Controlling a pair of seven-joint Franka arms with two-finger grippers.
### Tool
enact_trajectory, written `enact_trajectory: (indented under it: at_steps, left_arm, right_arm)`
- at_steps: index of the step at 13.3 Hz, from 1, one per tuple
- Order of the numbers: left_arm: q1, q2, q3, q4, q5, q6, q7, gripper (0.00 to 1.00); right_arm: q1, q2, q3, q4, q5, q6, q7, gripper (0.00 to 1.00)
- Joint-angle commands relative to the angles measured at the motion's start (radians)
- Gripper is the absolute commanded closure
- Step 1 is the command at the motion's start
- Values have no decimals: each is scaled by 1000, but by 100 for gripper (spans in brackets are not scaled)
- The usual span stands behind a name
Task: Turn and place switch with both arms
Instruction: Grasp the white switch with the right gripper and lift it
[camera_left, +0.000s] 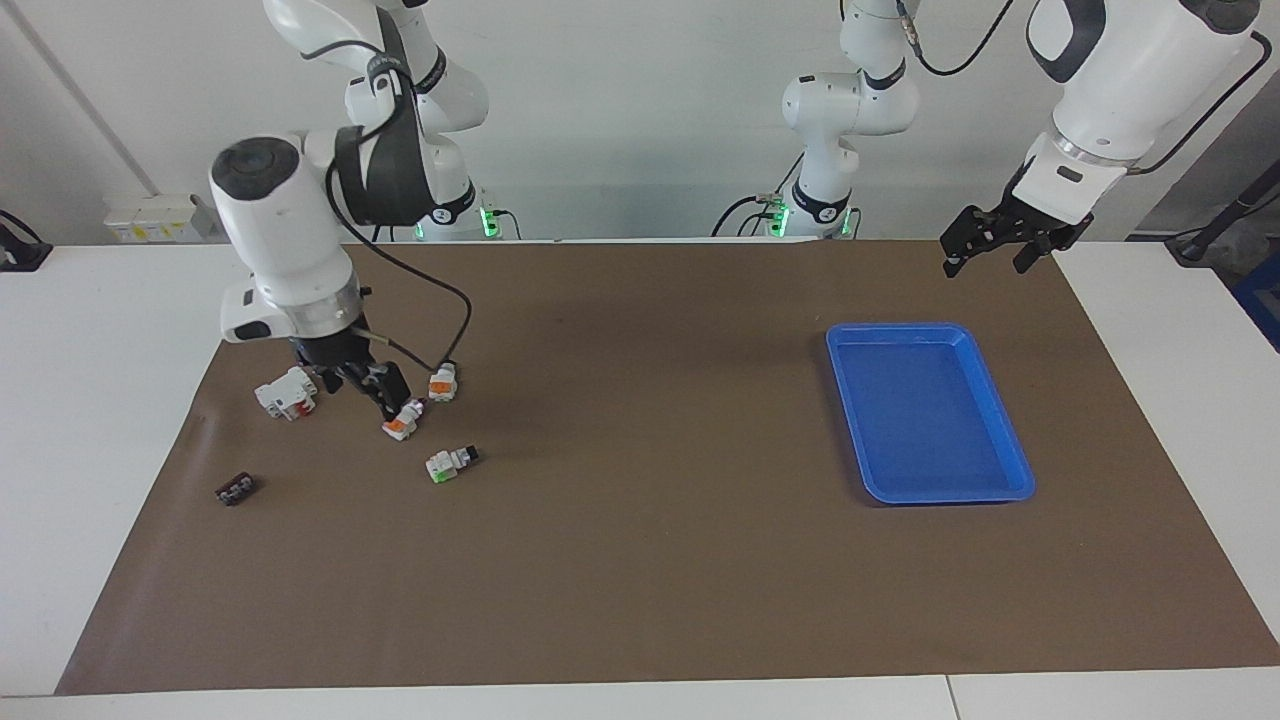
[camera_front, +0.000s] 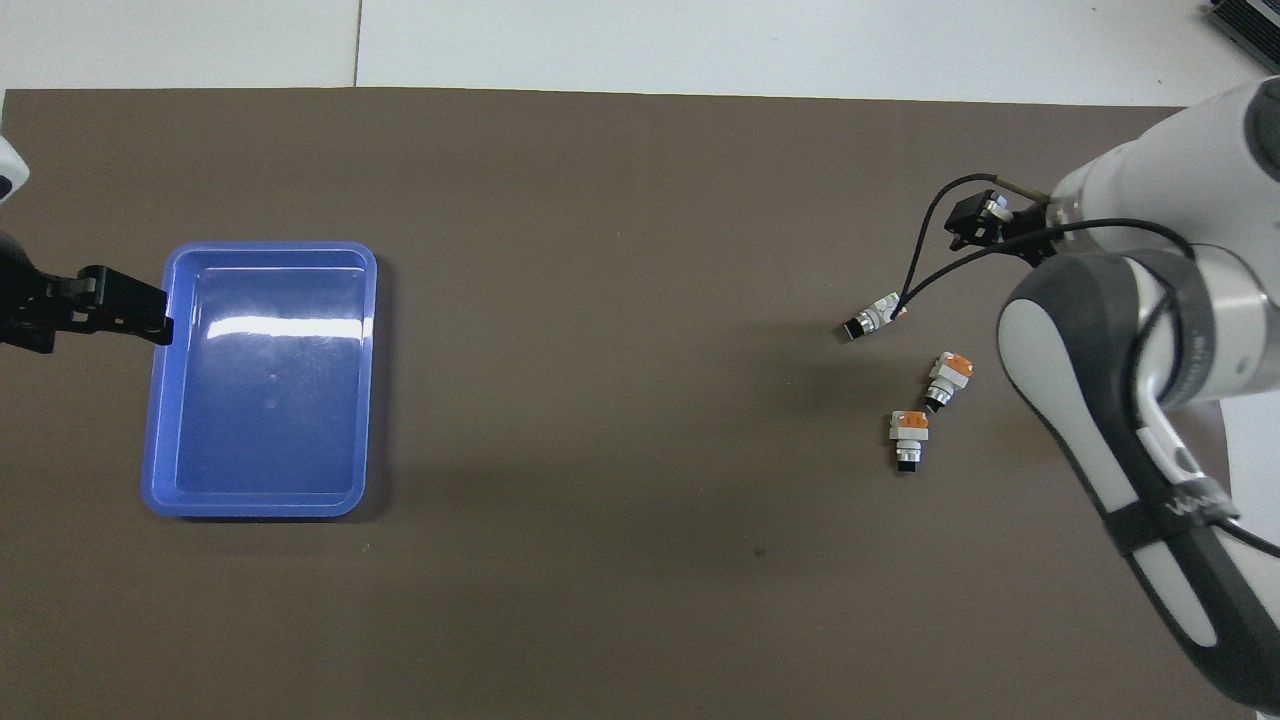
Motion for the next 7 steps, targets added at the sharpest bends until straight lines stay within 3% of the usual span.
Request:
enact_trajectory:
  at_steps: [1,4,7]
  left_arm:
    - [7,-25,-3,-32,-9,19,6,0]
    - [7,-25,-3,-32,-9,19,6,0]
    - [5,-25,-3,-32,-9,19,6,0]
  right_arm:
    - [13,45,4,-79,8,132,230,0]
    - [13,88,3,-104,138,188,295,0]
    - [5,117,4,-107,150,189,308,0]
